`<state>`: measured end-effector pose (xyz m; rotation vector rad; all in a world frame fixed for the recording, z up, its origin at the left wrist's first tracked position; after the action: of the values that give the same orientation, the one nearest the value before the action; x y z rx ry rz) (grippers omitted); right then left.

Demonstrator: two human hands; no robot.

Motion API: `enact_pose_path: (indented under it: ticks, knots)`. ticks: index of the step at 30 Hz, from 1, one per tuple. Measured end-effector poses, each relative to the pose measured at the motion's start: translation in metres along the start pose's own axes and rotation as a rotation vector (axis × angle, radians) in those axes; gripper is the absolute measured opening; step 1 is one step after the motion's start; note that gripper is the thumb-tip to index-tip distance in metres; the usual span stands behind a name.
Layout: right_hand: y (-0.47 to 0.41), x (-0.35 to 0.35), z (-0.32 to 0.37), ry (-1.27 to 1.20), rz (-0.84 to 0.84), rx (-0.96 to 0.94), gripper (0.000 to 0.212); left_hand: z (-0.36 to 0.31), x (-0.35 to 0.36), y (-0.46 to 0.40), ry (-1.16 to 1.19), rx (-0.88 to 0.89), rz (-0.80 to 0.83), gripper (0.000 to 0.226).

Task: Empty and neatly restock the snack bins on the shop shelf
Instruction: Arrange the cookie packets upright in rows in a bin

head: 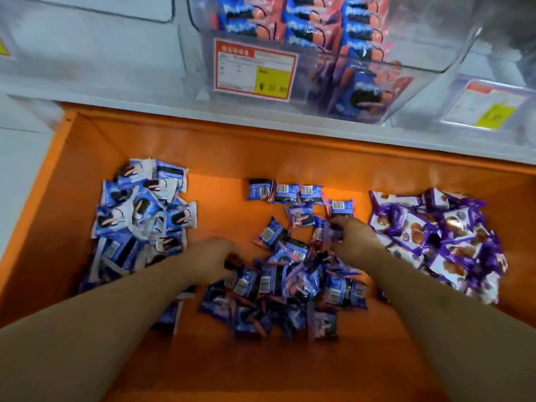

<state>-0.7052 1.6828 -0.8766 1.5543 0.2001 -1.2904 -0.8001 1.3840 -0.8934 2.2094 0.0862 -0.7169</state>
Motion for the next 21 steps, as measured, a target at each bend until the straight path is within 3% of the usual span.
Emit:
enact_pose_path:
  ticks: [2,5,10,15,18,21]
  knots:
    - [-0.002,0.002,-0.003,0.005,-0.067,0.015,0.031,-0.001,0.005,-0.002,-0.018,0.003,-0.005,0.038]
    - [0.000,-0.005,-0.001,0.015,-0.123,-0.005,0.010,-0.002,0.005,0.001,-0.014,-0.024,-0.018,0.042]
    - [0.015,-0.043,0.022,-0.135,-0.134,-0.064,0.009,0.005,-0.018,0.021,0.058,-0.066,-0.150,0.031]
    - [0.058,-0.099,0.083,-0.213,0.090,-0.226,0.031,-0.023,-0.074,0.065,0.168,-0.044,-0.319,0.024]
    - [0.098,-0.138,0.117,-0.246,0.061,-0.381,0.036,-0.058,-0.116,0.101,0.382,0.012,-0.415,0.025]
    - [0.147,-0.180,0.141,-0.374,-0.001,-0.496,0.018,-0.095,-0.153,0.142,0.658,0.081,-0.543,0.019]
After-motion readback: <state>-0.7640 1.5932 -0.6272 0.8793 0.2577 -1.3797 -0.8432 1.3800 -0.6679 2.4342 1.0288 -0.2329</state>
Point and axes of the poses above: each hand's wrist, its own y-axis away from the middle knuckle, its own x-axis out of the palm, z = x × y, the point moved 5 cm from there along -y, towards the middle knuckle, and after that the axes turned 4 degrees about x, right-handed, at the moved point
